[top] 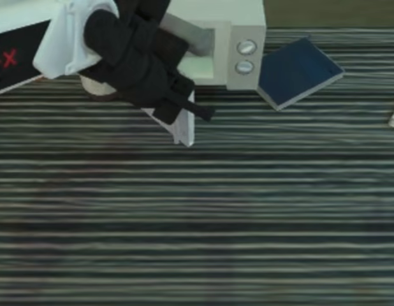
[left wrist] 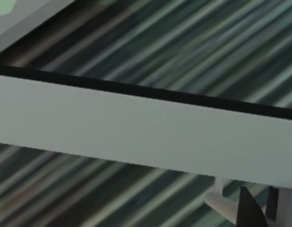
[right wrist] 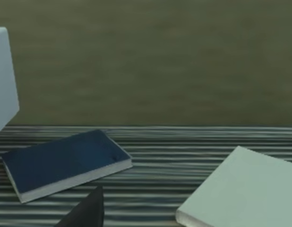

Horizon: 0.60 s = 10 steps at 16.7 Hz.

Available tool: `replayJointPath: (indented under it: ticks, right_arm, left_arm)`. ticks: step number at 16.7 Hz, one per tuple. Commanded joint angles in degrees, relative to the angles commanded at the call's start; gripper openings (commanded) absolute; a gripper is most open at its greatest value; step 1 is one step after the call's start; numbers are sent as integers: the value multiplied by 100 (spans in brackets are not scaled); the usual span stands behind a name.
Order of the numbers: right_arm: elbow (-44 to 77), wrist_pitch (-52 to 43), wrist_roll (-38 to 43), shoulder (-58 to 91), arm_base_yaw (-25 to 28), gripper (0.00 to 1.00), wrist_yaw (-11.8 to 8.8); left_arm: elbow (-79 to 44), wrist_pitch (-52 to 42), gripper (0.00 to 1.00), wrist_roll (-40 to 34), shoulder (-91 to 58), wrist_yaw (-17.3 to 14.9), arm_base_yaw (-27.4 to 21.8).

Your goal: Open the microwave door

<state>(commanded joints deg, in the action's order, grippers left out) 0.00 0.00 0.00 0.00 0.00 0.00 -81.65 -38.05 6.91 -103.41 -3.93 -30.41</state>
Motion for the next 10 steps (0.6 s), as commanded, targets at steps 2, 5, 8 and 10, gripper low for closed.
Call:
replayJointPath:
  ticks: [2,5,8,10]
  right_arm:
    - [0,0,0,0,0,100,0]
    - [0,0,0,0,0,100,0]
    - [0,0,0,0,0,100,0]
    - [0,0,0,0,0,100,0]
  left_arm:
    - [0,0,0,0,0,0,0]
    - [0,0,0,0,0,0,0]
    - [15,1,0,-2,9,-49,-17]
    - [93,5,0,195,100,-141,73]
